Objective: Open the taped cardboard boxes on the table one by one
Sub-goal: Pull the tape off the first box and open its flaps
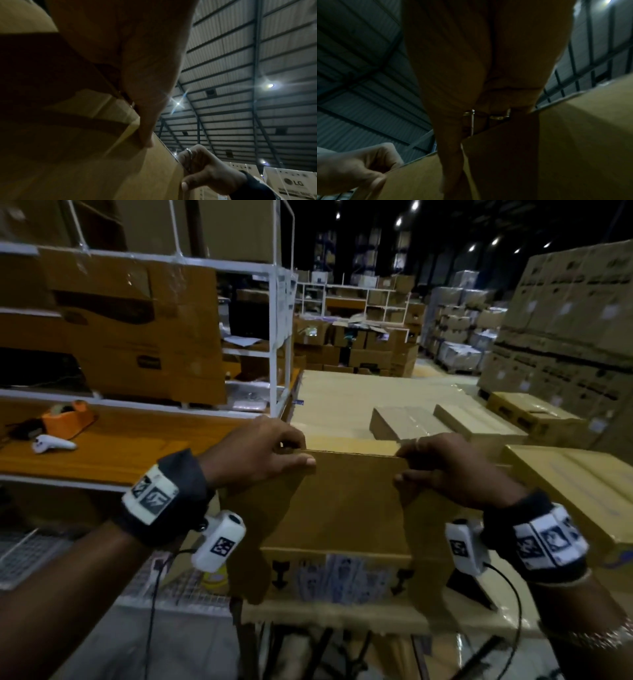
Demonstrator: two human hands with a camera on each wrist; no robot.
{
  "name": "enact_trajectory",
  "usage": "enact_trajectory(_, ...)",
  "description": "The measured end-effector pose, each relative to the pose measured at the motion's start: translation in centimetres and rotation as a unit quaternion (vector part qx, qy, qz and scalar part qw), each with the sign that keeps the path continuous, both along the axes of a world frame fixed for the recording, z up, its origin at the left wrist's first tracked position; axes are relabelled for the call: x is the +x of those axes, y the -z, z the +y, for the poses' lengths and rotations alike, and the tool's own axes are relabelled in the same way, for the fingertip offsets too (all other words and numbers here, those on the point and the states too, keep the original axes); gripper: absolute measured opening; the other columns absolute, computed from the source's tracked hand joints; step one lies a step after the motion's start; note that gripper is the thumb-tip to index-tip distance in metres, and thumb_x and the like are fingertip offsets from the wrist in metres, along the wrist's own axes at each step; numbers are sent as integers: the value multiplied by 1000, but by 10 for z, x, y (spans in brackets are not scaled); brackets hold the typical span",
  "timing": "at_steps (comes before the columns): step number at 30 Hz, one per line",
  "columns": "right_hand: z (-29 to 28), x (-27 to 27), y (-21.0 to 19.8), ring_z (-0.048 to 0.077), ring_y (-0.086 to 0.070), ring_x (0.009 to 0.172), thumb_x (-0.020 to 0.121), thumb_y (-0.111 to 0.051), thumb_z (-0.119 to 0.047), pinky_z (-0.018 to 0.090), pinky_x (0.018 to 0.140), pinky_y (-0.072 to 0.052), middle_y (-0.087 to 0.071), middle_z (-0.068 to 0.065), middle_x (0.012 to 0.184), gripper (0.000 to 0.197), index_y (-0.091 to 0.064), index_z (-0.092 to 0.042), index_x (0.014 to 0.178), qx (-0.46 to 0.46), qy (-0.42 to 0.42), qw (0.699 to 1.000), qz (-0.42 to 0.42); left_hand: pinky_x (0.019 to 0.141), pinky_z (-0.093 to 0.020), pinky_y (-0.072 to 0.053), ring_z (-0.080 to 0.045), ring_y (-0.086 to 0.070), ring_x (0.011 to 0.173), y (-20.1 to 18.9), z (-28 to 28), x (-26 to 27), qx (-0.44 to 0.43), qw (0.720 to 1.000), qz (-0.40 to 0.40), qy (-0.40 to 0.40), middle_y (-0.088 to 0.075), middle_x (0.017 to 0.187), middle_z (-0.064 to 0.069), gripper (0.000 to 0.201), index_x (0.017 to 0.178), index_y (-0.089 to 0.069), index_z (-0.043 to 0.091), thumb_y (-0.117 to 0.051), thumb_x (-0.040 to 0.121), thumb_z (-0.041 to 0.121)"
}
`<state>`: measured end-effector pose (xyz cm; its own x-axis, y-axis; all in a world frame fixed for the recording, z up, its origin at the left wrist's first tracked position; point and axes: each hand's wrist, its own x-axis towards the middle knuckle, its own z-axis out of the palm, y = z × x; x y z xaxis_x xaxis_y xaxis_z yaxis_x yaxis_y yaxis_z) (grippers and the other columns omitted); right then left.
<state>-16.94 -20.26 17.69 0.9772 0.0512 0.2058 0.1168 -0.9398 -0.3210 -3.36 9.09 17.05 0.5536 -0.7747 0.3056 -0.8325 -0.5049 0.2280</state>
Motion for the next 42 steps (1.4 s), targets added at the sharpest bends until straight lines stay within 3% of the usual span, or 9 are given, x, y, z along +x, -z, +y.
enact_trajectory(5,14,-83,26,-3,-68,75,84,-80,-28,20,63,-55,-73,-17,84,11,-78,-29,95,18,-107,994,-3,69,-26,-49,-4,-57,81,14,25,-78,150,988,45,11,-60,88,16,26,104,-74,30,-71,89,51)
enact_trajectory(11,16,-143,108,-8,-63,111,81,-83,-21,15,94,-51,-66,-29,120,45,-69,-37,121,156,-160,970,97,90,-26,-40,-11,-44,114,113,50,-145,164,986,5,21,-45,130,8,71,150,-43,35,-67,85,51)
enact_trajectory(17,12,-156,204,1,-52,133,86,-79,-34,33,103,-51,-49,-21,148,45,-64,-30,128,194,-195,957,95,113,-44,-31,-24,-28,146,207,61,-175,160,987,18,1,-28,161,-4,95,157,-27,30,-59,79,75)
enact_trajectory(22,6,-127,231,4,-53,132,87,-80,-16,24,105,-48,-53,-2,147,46,-64,-19,130,225,-157,961,29,116,-46,-31,-18,-26,148,236,44,-158,85,993,84,-6,-27,163,2,82,156,-29,38,-59,87,70)
enact_trajectory(26,18,-95,222,-15,-49,126,87,-79,-12,7,99,-43,-49,-7,148,51,-62,-21,134,285,-102,952,53,113,-53,-35,-22,-34,145,243,23,-133,35,992,118,-39,-26,162,4,78,156,-28,40,-59,90,66)
enact_trajectory(30,30,-63,221,-2,-39,140,88,-78,-21,26,118,-37,-44,-11,153,57,-56,-29,140,256,-77,962,58,113,-49,-36,-21,-38,138,232,-4,-110,-2,994,89,-63,-30,156,4,72,153,-35,36,-58,90,62)
enact_trajectory(34,42,-32,219,8,-23,148,94,-70,-25,32,124,-12,-35,-7,158,61,-46,-23,150,142,-43,988,48,115,-46,-31,-20,-37,138,219,-29,-85,-45,992,63,-102,-35,154,1,61,148,-41,34,-62,93,49)
enact_trajectory(38,44,-2,239,15,-53,127,98,-52,-45,43,109,-45,-62,-9,137,44,-54,-34,140,106,8,994,11,104,-42,-38,-19,-53,114,224,-43,-63,-59,979,125,-151,-63,121,2,38,123,-63,26,-58,96,52)
enact_trajectory(42,44,13,261,15,-58,115,99,-47,-33,33,99,-46,-68,-12,121,35,-62,-34,130,79,42,995,-34,92,-42,-38,-13,-57,88,248,-44,-48,-110,980,66,-151,-65,89,11,39,90,-64,29,-51,90,66)
